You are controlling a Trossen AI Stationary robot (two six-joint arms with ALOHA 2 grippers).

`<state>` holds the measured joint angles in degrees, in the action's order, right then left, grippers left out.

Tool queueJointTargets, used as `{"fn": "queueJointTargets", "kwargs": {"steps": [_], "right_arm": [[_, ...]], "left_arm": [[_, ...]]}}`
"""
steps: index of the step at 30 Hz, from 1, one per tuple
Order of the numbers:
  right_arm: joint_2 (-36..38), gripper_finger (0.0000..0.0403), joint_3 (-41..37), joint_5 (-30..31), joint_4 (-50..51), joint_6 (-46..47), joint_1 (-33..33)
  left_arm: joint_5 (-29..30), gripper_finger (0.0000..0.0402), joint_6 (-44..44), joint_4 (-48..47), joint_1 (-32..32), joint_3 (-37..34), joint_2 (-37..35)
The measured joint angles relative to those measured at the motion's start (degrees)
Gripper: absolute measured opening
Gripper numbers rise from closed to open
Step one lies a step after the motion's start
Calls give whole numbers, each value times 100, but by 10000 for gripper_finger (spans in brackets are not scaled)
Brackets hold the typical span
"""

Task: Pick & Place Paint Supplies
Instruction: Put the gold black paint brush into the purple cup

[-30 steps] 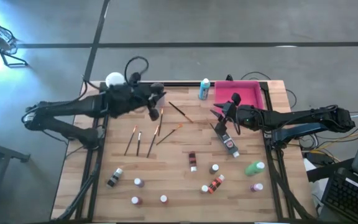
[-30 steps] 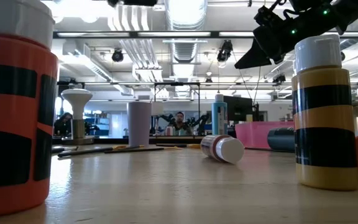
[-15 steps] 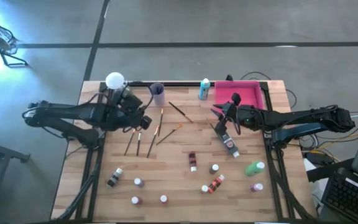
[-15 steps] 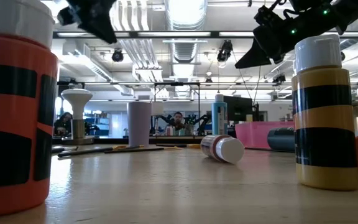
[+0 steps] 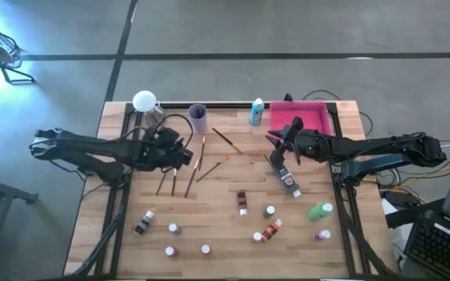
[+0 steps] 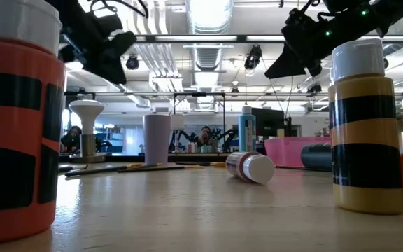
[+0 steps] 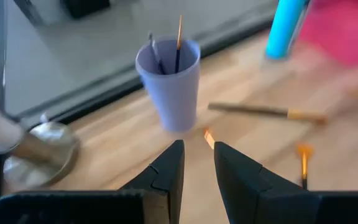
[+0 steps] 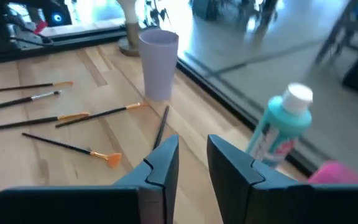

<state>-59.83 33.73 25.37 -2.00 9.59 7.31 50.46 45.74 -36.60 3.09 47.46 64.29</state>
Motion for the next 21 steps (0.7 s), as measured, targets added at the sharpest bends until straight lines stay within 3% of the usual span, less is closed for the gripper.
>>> {"fn": "queueJointTargets", "kwargs": {"steps": [5,11,14,21], "right_arm": [[-419,97,351,-42,808,480,136],[-1459,113,784,-135,1202,1101,334],[-2002,116,1108,-147,1420,1348,399],[-3154,99,2174,-68,2913,1795,518]], "left_arm": [[193,94,-1217,2583,-88,-973,-4],[-1187,94,-2730,5168,-550,-1524,-62],[-1808,94,-2963,5507,-746,-1554,-63],[-1937,94,-3172,5458,-830,-1564,-63]]}}
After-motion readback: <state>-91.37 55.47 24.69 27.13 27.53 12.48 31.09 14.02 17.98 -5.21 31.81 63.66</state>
